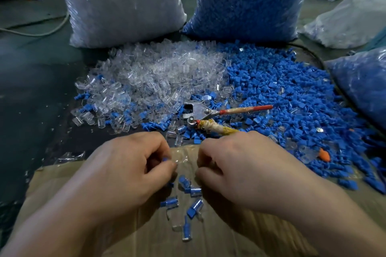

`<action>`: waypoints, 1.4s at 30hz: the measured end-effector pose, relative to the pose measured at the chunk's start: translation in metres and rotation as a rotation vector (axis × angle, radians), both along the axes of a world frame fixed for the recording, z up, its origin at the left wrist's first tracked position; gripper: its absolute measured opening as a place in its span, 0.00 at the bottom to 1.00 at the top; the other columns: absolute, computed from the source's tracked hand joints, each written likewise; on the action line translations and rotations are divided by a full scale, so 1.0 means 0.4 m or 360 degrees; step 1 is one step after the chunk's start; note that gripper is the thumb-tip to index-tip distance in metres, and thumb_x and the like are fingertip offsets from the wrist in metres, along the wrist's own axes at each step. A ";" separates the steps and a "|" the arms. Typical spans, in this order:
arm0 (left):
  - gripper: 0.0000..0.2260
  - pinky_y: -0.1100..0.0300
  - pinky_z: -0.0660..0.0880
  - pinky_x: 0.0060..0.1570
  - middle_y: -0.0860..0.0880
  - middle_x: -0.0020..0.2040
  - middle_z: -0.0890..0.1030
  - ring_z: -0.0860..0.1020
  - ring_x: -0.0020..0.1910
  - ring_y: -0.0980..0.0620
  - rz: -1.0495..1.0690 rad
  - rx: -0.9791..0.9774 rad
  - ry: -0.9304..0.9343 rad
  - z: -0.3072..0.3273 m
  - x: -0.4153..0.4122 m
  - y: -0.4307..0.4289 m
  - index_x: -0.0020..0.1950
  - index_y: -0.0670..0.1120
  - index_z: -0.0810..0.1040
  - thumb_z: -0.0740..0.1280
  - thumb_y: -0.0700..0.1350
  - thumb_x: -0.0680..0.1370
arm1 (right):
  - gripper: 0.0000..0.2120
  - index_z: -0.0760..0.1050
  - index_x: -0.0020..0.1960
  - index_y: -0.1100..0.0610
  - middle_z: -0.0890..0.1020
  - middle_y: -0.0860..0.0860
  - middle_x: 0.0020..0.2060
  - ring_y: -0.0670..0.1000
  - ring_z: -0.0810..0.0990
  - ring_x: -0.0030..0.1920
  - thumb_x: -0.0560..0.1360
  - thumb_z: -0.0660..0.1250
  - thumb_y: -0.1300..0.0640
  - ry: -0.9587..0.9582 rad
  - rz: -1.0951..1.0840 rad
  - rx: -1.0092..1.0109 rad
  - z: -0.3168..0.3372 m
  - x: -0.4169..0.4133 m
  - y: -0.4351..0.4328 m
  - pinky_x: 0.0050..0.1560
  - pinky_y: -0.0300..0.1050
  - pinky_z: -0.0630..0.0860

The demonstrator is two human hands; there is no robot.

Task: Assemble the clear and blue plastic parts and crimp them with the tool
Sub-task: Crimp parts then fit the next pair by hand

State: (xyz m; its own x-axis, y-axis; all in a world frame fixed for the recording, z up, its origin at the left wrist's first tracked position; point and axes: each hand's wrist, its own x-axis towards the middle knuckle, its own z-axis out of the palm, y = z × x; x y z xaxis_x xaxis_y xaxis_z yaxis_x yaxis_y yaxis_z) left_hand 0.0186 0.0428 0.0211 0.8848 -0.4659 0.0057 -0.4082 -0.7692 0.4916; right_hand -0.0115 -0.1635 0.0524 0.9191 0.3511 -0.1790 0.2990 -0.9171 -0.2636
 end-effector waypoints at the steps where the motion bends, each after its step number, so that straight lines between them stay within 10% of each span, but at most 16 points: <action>1: 0.09 0.67 0.68 0.32 0.70 0.45 0.77 0.76 0.40 0.65 -0.0029 0.0010 0.0021 0.001 -0.002 -0.003 0.46 0.63 0.76 0.64 0.64 0.70 | 0.10 0.68 0.45 0.47 0.76 0.44 0.40 0.51 0.75 0.41 0.79 0.56 0.42 -0.0035 0.0012 -0.0010 -0.006 0.001 0.003 0.41 0.50 0.75; 17: 0.14 0.68 0.70 0.29 0.71 0.48 0.77 0.77 0.42 0.68 0.0183 -0.0090 -0.0069 0.007 -0.005 0.000 0.51 0.64 0.75 0.63 0.70 0.71 | 0.04 0.72 0.50 0.48 0.73 0.45 0.47 0.50 0.71 0.48 0.78 0.63 0.56 -0.0413 -0.0131 0.0075 -0.061 0.041 -0.019 0.45 0.48 0.71; 24: 0.28 0.63 0.69 0.47 0.65 0.53 0.72 0.70 0.48 0.63 0.0344 0.0270 -0.0234 -0.025 0.014 -0.028 0.66 0.63 0.73 0.54 0.72 0.70 | 0.11 0.74 0.55 0.48 0.76 0.45 0.49 0.49 0.68 0.48 0.78 0.58 0.46 -0.0479 -0.0150 0.0083 -0.091 0.057 0.000 0.51 0.45 0.67; 31: 0.03 0.60 0.69 0.43 0.61 0.44 0.76 0.73 0.45 0.59 0.0417 0.0121 -0.0282 -0.035 0.023 -0.053 0.47 0.59 0.79 0.66 0.55 0.78 | 0.04 0.74 0.51 0.50 0.74 0.47 0.44 0.50 0.66 0.47 0.80 0.61 0.56 -0.0490 -0.0125 0.0124 -0.110 0.074 0.025 0.47 0.47 0.66; 42: 0.07 0.61 0.69 0.44 0.60 0.45 0.80 0.77 0.47 0.55 0.0243 0.0028 -0.0309 -0.038 0.020 -0.061 0.51 0.57 0.81 0.69 0.54 0.75 | 0.08 0.75 0.52 0.53 0.74 0.49 0.46 0.52 0.69 0.50 0.78 0.59 0.62 -0.0379 -0.0060 0.0133 -0.076 0.066 0.024 0.49 0.47 0.69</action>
State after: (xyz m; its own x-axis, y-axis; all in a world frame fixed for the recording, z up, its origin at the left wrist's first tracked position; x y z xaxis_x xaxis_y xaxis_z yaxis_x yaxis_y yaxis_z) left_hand 0.0266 0.0184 0.0058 0.9281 -0.3284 0.1755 -0.3721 -0.8370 0.4012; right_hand 0.0148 -0.1538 0.0220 0.9445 0.3205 0.0722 0.3280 -0.9066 -0.2654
